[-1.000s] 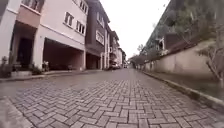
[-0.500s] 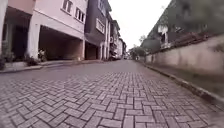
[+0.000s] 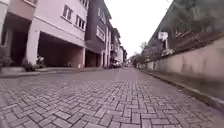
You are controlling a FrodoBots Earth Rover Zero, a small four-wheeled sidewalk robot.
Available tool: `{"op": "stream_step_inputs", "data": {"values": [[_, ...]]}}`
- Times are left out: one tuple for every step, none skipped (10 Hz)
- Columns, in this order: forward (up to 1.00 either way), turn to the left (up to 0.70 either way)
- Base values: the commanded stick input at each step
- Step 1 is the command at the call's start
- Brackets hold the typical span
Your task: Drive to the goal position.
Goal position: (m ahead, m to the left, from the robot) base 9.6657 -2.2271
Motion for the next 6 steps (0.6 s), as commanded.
{"op": "stream_step_inputs", "data": {"values": [[0.70, 0.00], [0.70, 0.00], [0.70, 0.00], [0.70, -0.05], [0.70, -0.16], [0.70, -0.26]]}}
